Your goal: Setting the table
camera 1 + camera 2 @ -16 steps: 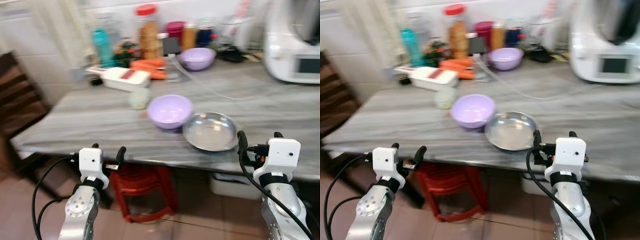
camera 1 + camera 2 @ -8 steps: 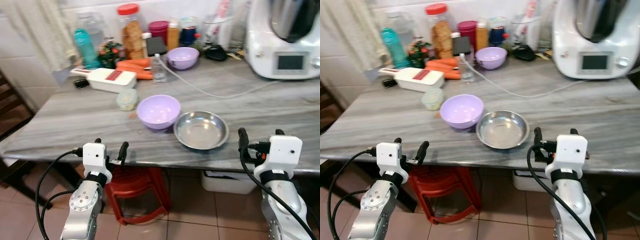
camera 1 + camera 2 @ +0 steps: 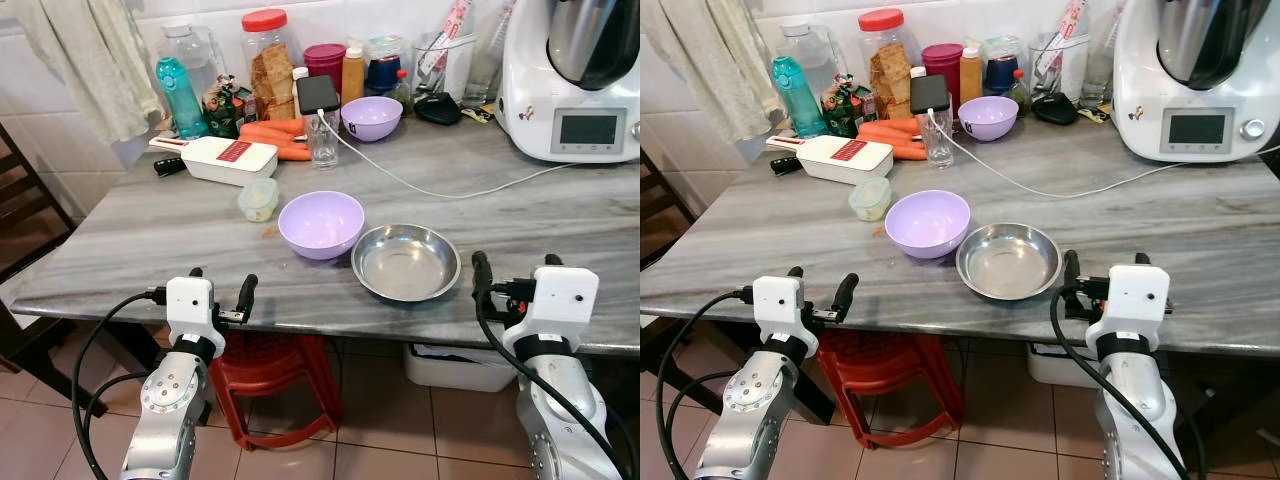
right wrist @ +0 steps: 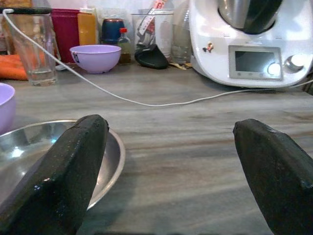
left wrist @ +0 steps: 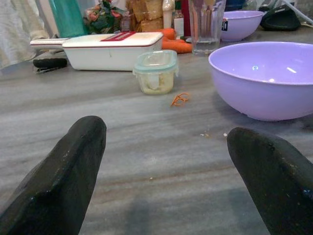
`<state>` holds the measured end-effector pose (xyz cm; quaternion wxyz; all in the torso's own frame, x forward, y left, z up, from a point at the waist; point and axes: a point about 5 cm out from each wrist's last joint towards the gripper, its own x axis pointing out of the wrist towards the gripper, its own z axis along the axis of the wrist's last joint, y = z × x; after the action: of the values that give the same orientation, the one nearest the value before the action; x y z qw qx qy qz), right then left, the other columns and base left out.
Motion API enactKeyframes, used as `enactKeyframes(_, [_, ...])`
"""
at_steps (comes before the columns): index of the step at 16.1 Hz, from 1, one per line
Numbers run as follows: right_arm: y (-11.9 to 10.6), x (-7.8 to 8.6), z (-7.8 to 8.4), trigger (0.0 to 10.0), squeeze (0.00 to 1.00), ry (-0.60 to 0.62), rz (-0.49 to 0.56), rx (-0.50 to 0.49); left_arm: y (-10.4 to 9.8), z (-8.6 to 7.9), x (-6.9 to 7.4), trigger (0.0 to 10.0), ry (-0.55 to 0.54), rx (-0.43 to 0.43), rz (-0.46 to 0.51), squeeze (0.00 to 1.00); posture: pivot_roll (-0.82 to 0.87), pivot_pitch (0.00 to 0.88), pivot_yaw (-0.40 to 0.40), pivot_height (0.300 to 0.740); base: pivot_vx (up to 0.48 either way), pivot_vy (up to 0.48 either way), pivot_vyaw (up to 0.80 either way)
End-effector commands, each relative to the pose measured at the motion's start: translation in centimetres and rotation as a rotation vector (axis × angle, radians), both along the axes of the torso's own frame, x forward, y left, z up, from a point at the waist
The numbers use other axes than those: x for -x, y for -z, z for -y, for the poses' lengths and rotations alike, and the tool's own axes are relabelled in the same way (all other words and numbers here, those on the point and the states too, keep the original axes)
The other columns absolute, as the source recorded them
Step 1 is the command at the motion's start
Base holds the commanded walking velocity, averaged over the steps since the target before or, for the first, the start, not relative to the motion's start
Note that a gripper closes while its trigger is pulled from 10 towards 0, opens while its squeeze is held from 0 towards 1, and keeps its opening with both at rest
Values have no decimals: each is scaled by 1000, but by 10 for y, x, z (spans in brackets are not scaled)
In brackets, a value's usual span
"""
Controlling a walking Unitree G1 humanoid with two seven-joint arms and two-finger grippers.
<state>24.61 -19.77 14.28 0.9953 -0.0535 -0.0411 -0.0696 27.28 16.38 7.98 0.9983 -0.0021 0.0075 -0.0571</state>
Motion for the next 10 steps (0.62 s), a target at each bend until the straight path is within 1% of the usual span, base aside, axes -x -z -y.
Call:
enactKeyframes(1, [-3,-3,-4,10000,0,-17,15,-14,1,-4,-1,10000,-18,-16,-14,0,-155,0,133,740,0,0,0])
enactKeyframes(2, [-3,-4,-5,10000,0,-16,15,-18,2,-3,0,10000,-16,-17,-16,0,-155,0,133,740,-240,0,0])
enactKeyframes(3, [-3,-5,-5,10000,0,-16,15,-27,3,-3,0,10000,-16,-17,-19,0,-155,0,133,740,0,0,0])
enactKeyframes(10, [0,-6,-3,10000,0,-4,5,-66,3,-2,-1,10000,-12,-21,-22,0,-155,0,135,740,-265,0,0])
